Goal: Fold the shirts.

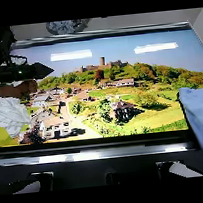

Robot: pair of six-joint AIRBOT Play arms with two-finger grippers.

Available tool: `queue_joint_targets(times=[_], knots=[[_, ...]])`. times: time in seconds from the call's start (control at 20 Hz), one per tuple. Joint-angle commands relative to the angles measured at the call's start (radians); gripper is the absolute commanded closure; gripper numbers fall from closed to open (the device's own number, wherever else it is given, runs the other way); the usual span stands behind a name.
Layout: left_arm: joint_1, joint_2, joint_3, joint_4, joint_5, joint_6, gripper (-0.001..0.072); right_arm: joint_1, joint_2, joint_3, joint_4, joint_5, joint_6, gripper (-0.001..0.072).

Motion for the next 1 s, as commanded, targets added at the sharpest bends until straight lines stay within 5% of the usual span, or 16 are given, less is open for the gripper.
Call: queue_joint_targets(times=[0.0,0.25,0.5,0.55,0.65,0.7,0.95], knots=[[0.002,0.001,0.004,-0.003,0.014,0.001,0.0674,0.001,0.008,-0.054,-0.03,-0.08,-0.012,0.0006],[-0.003,0.0,0.172,0.053,0.024,-0.002,0.0678,0.021,0.008,0.346,0.045,-0.235,-0.148,0.0009],[-0.103,-0.021,0.307,0.882,0.067,-0.4,0.0675,0.336,0.004,0.578,0.336,-0.464,-0.143,0.0027],[-0.105,-0.034,0.29,0.896,0.005,-0.418,0.0637,0.43,-0.011,0.577,0.34,-0.394,-0.126,0.0026],[-0.104,-0.071,0.216,0.872,-0.225,-0.42,0.0218,0.608,-0.078,0.568,0.313,-0.225,-0.127,0.0026],[-0.104,-0.08,0.136,0.851,-0.335,-0.419,0.014,0.675,-0.117,0.539,0.32,-0.146,-0.126,0.0025],[-0.117,0.065,-0.286,0.712,-0.209,-0.44,0.0145,0.865,-0.165,0.309,0.34,-0.153,-0.08,0.0025]])
